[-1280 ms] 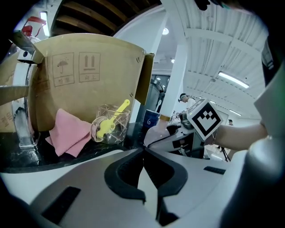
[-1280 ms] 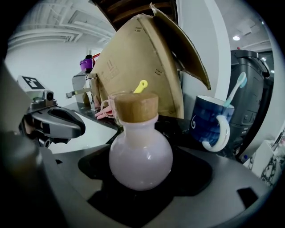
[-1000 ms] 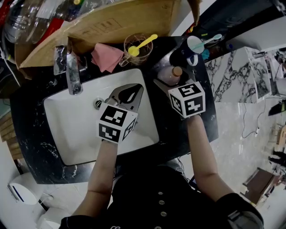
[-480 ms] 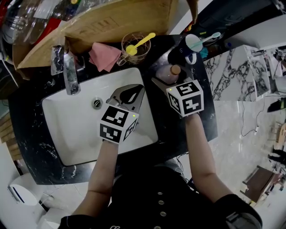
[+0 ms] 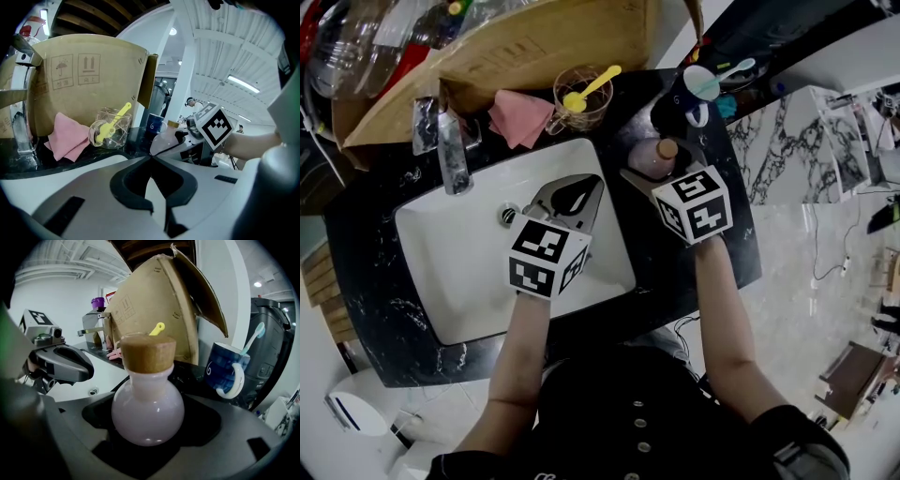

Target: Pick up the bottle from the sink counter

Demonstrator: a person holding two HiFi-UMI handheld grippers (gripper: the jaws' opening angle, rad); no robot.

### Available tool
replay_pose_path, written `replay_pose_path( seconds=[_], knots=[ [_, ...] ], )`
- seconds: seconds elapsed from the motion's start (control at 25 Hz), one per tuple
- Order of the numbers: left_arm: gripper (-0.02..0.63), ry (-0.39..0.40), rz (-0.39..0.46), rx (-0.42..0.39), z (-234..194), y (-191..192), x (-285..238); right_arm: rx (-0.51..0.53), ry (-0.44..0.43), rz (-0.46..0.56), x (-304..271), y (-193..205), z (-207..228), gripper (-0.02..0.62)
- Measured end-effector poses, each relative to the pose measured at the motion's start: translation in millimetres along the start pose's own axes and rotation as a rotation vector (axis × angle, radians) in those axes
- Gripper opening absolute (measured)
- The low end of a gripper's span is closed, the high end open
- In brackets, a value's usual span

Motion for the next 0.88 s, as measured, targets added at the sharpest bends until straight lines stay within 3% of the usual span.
replay_pose_path(
  seconds=[0.4, 0.88],
  knots=[
    [0.021, -0.002, -0.001, -0.006, 8.0, -0.8, 15.6, -0.06, -0.005, 0.001, 30.3, 23.0, -20.0, 0.402],
    [0.021, 0.044, -0.029, -0.069, 38.8, 0.1, 25.5, -0.143, 0.01, 0.139, 75.9, 23.9, -41.5, 0.4]
  ],
)
Point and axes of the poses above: the fingertips, and each gripper's own axes: x backward along the fingers, z to its right, y out of its underside, the point moved 4 cm from there along x, backward along the fingers, and after that the axes turned 1 degree about x, right-handed, at the moved point
